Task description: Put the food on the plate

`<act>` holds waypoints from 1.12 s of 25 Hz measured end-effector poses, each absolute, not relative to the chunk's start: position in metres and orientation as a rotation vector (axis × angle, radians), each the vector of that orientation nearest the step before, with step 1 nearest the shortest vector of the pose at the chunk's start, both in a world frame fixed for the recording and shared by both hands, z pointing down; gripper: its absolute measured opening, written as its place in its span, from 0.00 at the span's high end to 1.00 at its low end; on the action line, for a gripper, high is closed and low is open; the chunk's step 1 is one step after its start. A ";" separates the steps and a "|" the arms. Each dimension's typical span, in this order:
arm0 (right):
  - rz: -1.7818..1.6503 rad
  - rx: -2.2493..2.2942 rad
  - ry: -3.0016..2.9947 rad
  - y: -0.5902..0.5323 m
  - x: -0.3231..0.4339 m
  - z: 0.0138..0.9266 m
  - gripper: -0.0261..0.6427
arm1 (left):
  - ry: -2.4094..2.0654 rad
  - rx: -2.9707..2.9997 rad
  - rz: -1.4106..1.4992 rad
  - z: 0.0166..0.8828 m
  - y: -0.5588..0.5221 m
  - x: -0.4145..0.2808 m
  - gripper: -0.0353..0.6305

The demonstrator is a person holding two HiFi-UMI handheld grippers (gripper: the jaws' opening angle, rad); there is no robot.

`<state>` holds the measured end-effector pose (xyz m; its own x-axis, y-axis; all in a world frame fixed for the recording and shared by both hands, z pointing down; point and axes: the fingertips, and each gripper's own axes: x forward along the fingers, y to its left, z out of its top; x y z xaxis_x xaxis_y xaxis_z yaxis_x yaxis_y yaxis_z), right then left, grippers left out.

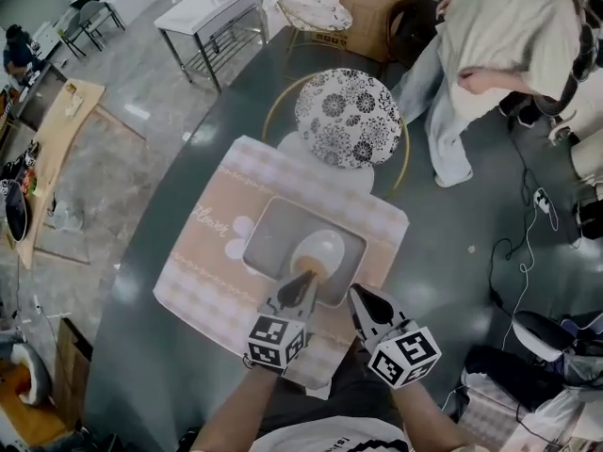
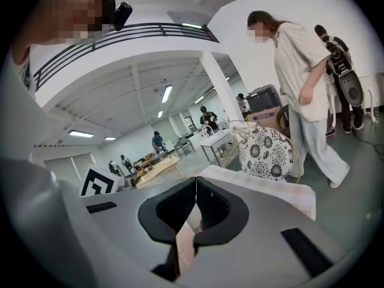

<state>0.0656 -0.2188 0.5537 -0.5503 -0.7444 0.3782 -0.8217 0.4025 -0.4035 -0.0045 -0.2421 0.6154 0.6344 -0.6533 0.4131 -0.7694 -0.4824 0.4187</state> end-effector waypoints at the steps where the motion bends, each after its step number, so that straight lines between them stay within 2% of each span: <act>1: 0.834 1.406 -2.522 -0.218 0.063 0.548 0.94 | -1.109 2.283 0.255 0.606 -0.240 -0.005 0.91; 5: 0.801 1.384 -2.542 -0.212 0.056 0.525 0.94 | -1.107 2.301 0.243 0.573 -0.224 -0.006 0.94; 28: 0.564 1.395 -2.674 -0.198 0.031 0.424 0.94 | -1.171 2.482 0.096 0.421 -0.180 -0.009 0.94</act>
